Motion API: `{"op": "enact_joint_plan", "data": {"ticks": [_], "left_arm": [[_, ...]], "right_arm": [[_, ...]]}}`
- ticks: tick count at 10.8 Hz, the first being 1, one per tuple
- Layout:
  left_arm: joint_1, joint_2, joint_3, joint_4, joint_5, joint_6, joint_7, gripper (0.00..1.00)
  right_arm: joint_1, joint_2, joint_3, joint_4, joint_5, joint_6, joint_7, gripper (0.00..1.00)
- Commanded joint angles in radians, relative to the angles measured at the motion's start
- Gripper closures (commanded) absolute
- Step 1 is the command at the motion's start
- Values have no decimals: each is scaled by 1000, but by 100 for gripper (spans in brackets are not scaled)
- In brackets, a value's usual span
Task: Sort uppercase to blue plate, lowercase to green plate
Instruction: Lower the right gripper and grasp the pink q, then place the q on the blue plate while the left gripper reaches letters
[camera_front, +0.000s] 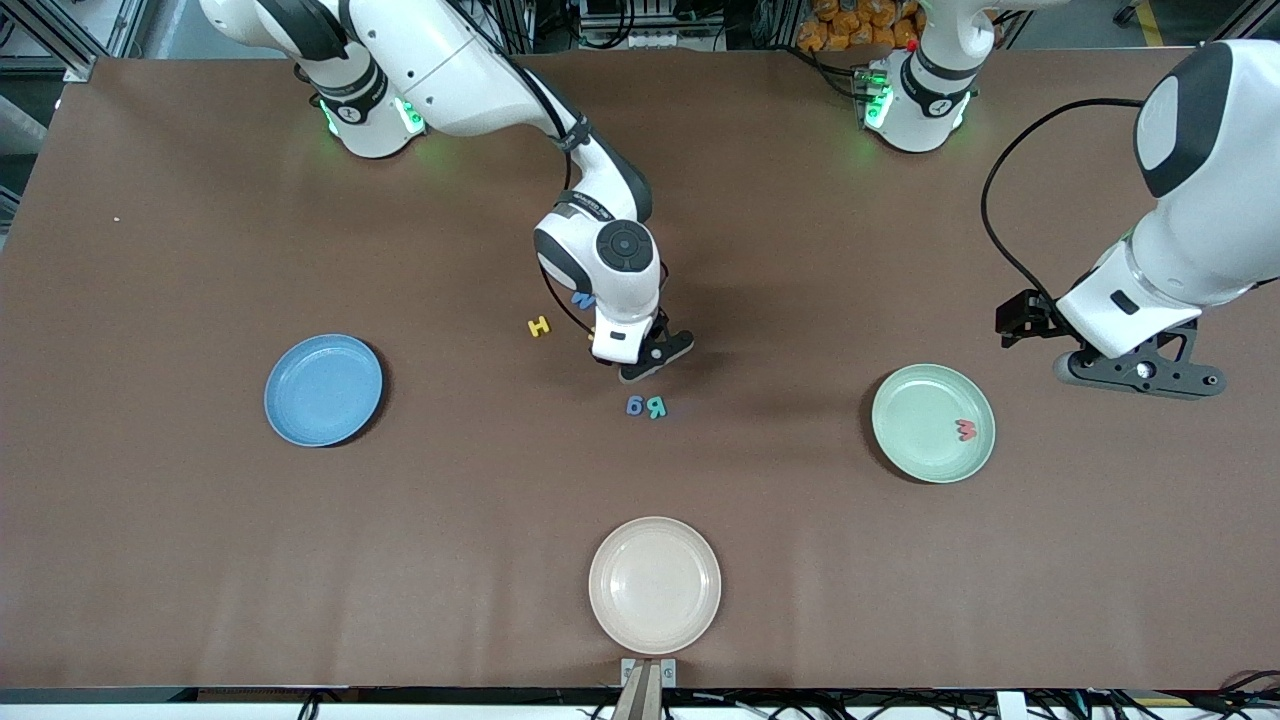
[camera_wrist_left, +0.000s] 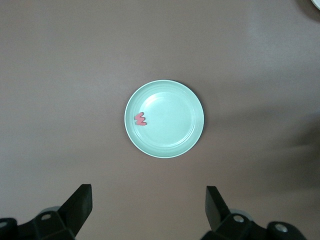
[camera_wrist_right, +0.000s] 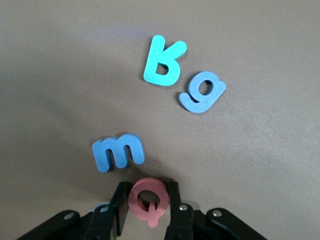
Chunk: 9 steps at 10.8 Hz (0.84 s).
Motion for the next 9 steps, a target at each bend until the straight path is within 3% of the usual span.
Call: {"op": "enact_joint_plan", "data": {"ticks": [1,6,9], "left_arm": [[-15,-1,13,2,-18,-9,-9,0],[-21,-4,11,4,-23,-9,-12,0],[-111,4,2,10,-23,-8,-79,0]], "right_arm": [[-11,-28,7,-4,12,0,22,100],[-176,-112,-2,-1,9,-10,26,100],[-319,-146,-2,-1,7,-30,31,100]]}}
